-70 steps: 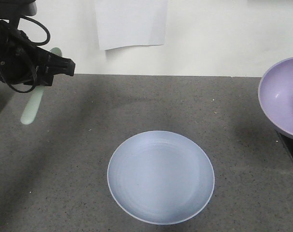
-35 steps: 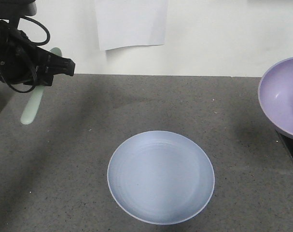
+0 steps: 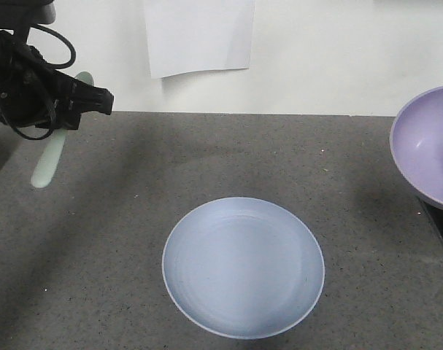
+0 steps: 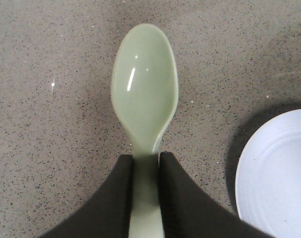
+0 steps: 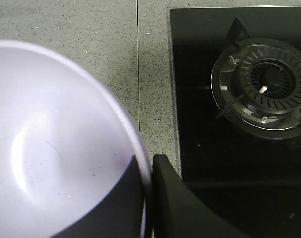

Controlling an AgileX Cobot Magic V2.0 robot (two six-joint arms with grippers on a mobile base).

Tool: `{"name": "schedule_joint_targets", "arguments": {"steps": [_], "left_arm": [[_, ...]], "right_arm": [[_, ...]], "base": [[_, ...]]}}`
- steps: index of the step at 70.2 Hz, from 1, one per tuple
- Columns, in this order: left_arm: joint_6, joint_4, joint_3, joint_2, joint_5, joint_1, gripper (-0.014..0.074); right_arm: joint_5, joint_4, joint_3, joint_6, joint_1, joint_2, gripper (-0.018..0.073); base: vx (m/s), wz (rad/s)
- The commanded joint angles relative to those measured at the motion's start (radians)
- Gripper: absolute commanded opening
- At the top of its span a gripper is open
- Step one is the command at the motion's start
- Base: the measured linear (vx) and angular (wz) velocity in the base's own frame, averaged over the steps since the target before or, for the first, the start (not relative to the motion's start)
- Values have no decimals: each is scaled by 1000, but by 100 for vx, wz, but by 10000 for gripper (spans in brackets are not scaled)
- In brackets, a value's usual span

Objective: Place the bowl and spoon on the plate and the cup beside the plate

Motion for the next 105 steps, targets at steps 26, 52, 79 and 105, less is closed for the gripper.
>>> {"name": "schedule_joint_targets", "arguments": {"steps": [26,52,79,105], "left_arm": [[-3,10,-26,-36,-47,-4,-7],[-3,10,-26,-36,-49,-4,-7],[-3,10,-26,-36,-50,-4,-7],[-3,3,-26,-36,-47,-4,-7]], "right_arm": [[-54,-2,-28,-3,-2,-16,-6],[-66,312,-28,-213,0,40,-4],[-61,462,-28,-299,63,250,-3],[-197,328,-28,-196,301,451,-3]], "base": [[0,0],[0,0],[0,0],[0,0]]}}
